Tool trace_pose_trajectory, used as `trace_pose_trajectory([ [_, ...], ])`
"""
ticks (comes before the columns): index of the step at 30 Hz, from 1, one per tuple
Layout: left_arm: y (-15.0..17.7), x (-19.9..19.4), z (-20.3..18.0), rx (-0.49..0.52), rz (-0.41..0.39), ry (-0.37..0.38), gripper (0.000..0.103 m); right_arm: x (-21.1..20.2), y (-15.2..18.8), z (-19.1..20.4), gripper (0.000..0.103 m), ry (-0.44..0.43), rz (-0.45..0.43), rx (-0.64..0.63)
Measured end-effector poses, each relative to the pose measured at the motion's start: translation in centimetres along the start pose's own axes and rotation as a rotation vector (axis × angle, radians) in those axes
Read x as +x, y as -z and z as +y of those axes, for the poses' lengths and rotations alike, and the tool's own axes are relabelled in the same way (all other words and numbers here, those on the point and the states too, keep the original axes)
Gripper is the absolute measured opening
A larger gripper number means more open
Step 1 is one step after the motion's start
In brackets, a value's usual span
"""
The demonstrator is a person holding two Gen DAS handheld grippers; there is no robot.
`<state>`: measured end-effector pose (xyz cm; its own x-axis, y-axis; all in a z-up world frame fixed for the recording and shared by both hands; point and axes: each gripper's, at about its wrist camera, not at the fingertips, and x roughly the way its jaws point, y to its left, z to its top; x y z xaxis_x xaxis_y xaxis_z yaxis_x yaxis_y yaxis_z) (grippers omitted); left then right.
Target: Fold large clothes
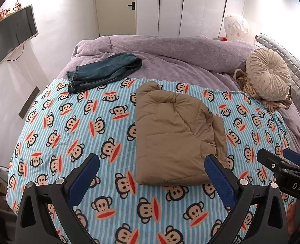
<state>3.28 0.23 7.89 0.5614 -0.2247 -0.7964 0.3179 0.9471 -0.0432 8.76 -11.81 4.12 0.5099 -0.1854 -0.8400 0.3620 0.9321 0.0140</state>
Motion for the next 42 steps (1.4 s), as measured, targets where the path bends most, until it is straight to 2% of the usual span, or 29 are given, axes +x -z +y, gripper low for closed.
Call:
trace_pose_trajectory([
  [42,-0.03,0.15,0.10,0.010,0.005,0.000,0.103,0.08,-0.06,-0.04,0.103,-0.004,0.006,0.000],
])
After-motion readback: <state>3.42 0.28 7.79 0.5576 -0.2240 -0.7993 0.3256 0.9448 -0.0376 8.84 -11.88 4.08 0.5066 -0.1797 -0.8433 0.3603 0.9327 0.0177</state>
